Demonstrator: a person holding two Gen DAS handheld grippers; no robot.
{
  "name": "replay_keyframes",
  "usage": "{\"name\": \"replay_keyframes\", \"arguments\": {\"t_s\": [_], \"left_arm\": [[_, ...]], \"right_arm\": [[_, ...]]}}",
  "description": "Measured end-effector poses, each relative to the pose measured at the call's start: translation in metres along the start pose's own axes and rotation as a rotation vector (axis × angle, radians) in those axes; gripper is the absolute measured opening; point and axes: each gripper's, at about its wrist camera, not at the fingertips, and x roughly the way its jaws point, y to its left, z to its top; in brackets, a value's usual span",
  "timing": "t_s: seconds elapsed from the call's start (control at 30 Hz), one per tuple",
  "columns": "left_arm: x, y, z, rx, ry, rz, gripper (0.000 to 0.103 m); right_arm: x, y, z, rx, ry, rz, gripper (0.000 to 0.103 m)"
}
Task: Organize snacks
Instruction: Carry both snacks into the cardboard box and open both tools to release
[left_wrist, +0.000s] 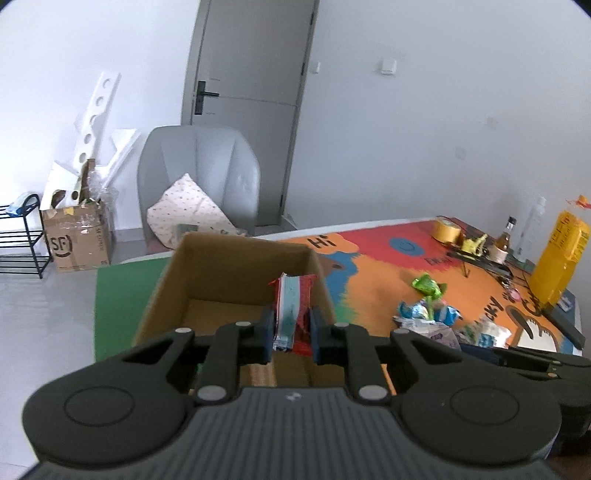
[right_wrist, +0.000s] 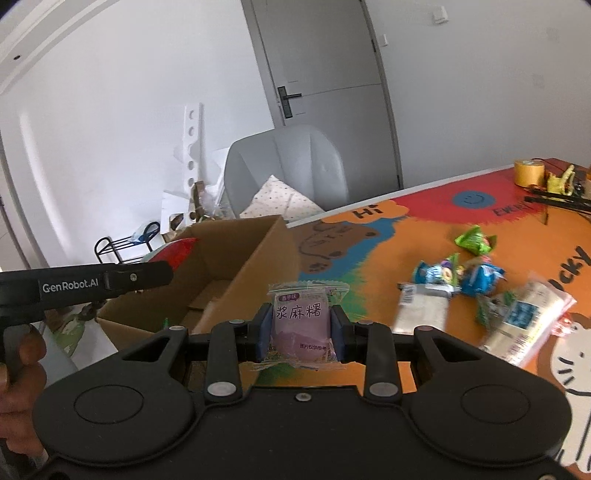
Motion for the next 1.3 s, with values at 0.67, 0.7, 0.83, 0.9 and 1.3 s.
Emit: {"name": "replay_keyframes", "arguments": {"t_s": [0.67, 0.7, 0.83, 0.9, 1.3], "left_arm": [[0.017, 0.055, 0.002, -0.103, 0.019, 0.071, 0.040], [0.016, 0.056, 0.001, -0.101, 0.012, 0.076, 0.047], [0.012, 0.059, 0.001, -0.108, -0.002, 0.071, 0.056], [0.009, 0.060, 0.002, -0.111, -0.011, 0.080, 0.064], [0.002, 0.063, 0.002, -0.109, -0.036, 0.148, 0.085]], "right_arm": [[0.038, 0.037, 0.016, -0.051, 0.017, 0.042, 0.031], [0.040, 0.039, 0.017, -0.055, 0.017, 0.043, 0.031], [0.046, 0.046, 0.024, -0.067, 0.002, 0.044, 0.031], [0.049, 0.049, 0.029, -0.063, -0.001, 0.057, 0.031], [0.051, 0.053, 0.037, -0.023, -0.009, 0.119, 0.056]]}}
